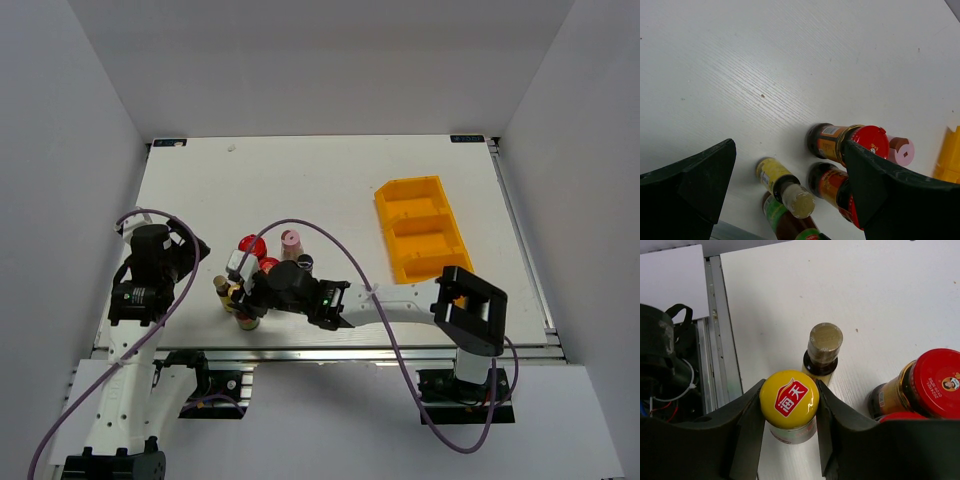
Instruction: Organize the condiment bottles
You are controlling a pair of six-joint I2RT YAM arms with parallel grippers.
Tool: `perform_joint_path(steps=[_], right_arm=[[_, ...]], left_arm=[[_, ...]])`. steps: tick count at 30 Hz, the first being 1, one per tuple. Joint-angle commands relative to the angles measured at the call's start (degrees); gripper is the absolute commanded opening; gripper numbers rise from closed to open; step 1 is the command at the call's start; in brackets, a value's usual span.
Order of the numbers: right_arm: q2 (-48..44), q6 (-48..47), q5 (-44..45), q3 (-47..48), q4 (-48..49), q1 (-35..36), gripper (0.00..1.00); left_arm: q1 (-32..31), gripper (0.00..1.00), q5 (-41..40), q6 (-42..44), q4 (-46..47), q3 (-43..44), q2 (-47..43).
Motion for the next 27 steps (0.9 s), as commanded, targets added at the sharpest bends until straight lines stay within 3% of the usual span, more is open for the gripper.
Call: perform_joint_path(steps=[1, 9, 15, 18, 19, 22, 27], right_arm=[[-5.6, 0.8, -2.3, -2.8, 6.3, 0.1, 0.19], [-19.9, 3.3, -11.8, -9.8, 7.8, 0.2, 0.08], [-31.0, 3.8, -4.1, -12.5, -2.1, 0.1, 0.03], [-37.6, 2.4, 6.4, -15.7, -4.3, -0.6, 0.04], [-40.6, 2.5, 11.1, -16.2, -5.1, -2.1, 0.04], [-44.6, 2.7, 14.1, -16.7, -9.5, -6.3, 0.04], [-48.7, 2.6, 16.2, -16.1, -12.7, -21.1, 0.04]], left_arm=[[0.1, 0.98, -0.6, 0.6, 0.5, -0.2, -0.5], [0.1, 0.98, -0.4, 0.5, 0.4, -0.9, -0.3], [0.1, 0.98, -0.2, 0.6, 0.5, -1.4, -0.4], [0.1, 0.98, 0.1, 0.3, 0.6, -1.5, 0.0], [0.1, 0.98, 0.2, 0.4, 0.6, -1.5, 0.1], [0.1, 0.98, 0.3, 0.3, 0.7, -1.5, 0.5], [0.1, 0.98, 1.1, -0.6, 1.0, -1.5, 1.3]])
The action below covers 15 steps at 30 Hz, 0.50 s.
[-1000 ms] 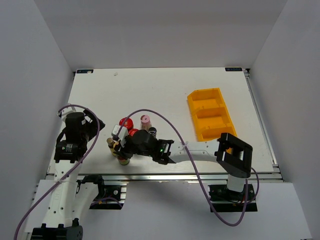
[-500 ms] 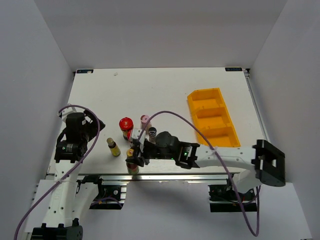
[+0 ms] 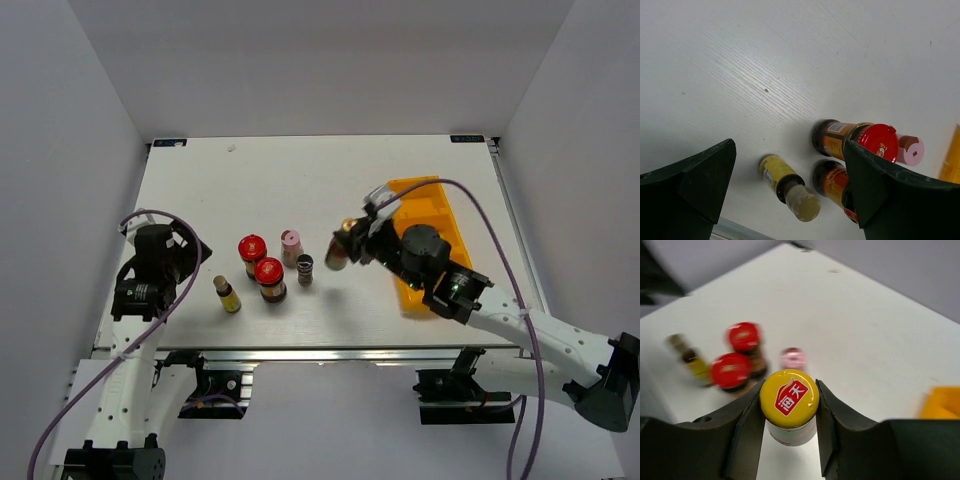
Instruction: Organize the condiment bottles
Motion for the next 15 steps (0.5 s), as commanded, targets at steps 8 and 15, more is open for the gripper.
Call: perform_joint_path(steps=[8, 15], right_arm=[[-1.6, -6.1, 5.9, 6.0, 2.6, -26.0, 0.02], [11.0, -2.4, -8.2, 14.1, 3.2, -43.2, 0.00]], left_arm=[[0.1, 0.98, 3.4, -1.2, 1.1, -0.1, 3.0], [0.1, 0.98, 2.6, 1.1, -3.1, 3.9, 4.9]])
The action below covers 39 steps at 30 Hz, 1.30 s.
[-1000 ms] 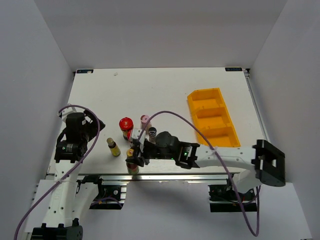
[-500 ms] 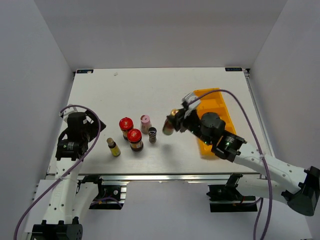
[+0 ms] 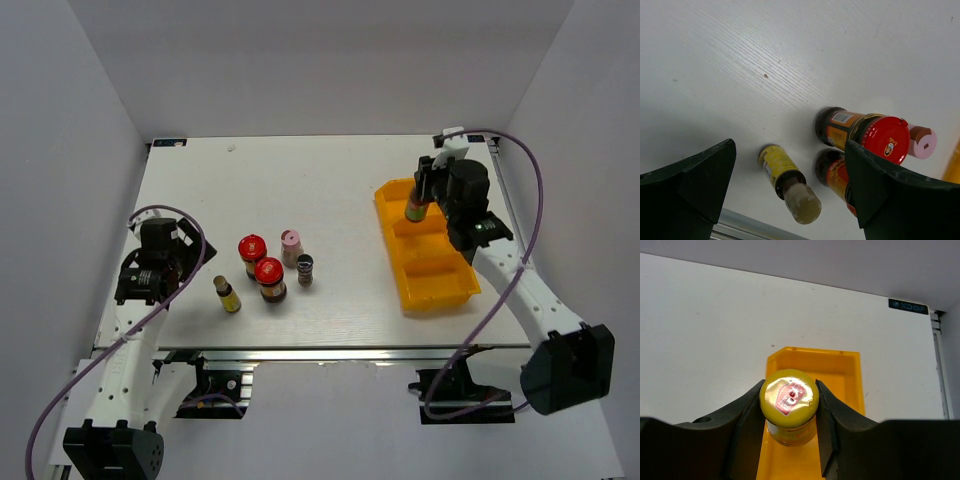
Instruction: Organize the condiment bottles
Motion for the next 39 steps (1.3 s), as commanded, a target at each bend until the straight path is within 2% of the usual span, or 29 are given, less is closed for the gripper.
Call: perform_joint_path(steps=[1, 7, 10, 15, 22, 31, 36, 39], right_arm=[[3.3, 1.1, -6.4, 7.8, 9.0, -4.6, 0.00], [13.1, 1.9, -8.7, 13.9, 10.4, -12.0, 0.00], [18.0, 4.3, -14.0, 16.1, 11.9, -14.4, 0.00], [23.8, 4.7, -14.7, 20.1, 10.0, -14.6, 0.00], [25.4, 4.4, -12.0, 15.8, 11.9, -14.6, 0.00], [26.9, 3.2, -11.7, 10.7, 17.5, -14.6, 0.07], [26.8, -1.0, -11.7, 5.3, 26.6, -14.6, 0.07], [26.3, -2.2, -10.2, 4.0, 27.9, -14.6, 0.07]], left_arm=[[0.1, 0.98, -1.4, 1.6, -3.0, 3.8, 0.0], [0.2, 0.98, -1.6, 2.6, -8.2, 5.1, -1.9], [0.1, 0.98, -1.7, 3.1, -9.5, 5.1, -3.1], [0.1, 0.98, -0.5, 3.5, -10.5, 5.1, -3.7], [0.1, 0.98, 0.9, 3.9, -9.3, 4.4, -3.8], [0.1, 0.98, 4.0, 4.3, -8.7, 2.9, -4.2], [0.1, 0.98, 4.1, 4.2, -8.4, 2.5, -4.2], [0.1, 0.98, 4.7, 3.9, -8.2, 2.1, -4.2]])
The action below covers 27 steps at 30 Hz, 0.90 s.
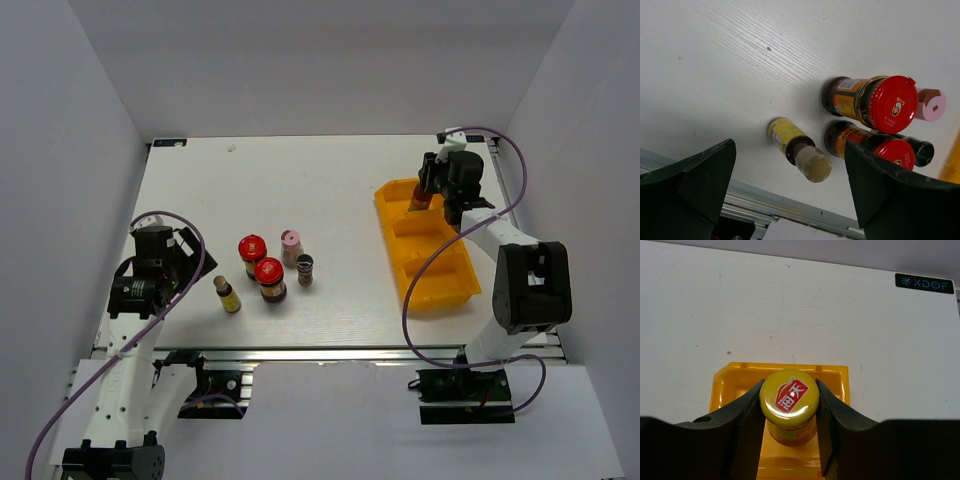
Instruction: Organize the condiment bottles
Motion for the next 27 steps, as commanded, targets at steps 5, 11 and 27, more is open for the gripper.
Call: perform_joint_path(steps=[5, 11, 27], right_arm=[[-2.1, -4.5, 1.8, -1.3, 13.1, 0.0, 0.10], [-1.7, -6.4, 0.9, -2.5, 16.7, 0.0, 0.18], [-7.1, -4.5, -0.6, -6.9, 17.2, 0.0, 0.78]], left_arm=[[0.1, 0.98, 1.4, 0.1, 0.9, -1.2, -0.7], [0.1, 0.98, 1.4, 0.0, 0.4, -1.7, -1.4], [0.1, 0.98, 2.3, 0.4, -0.4, -3.0, -0.1]])
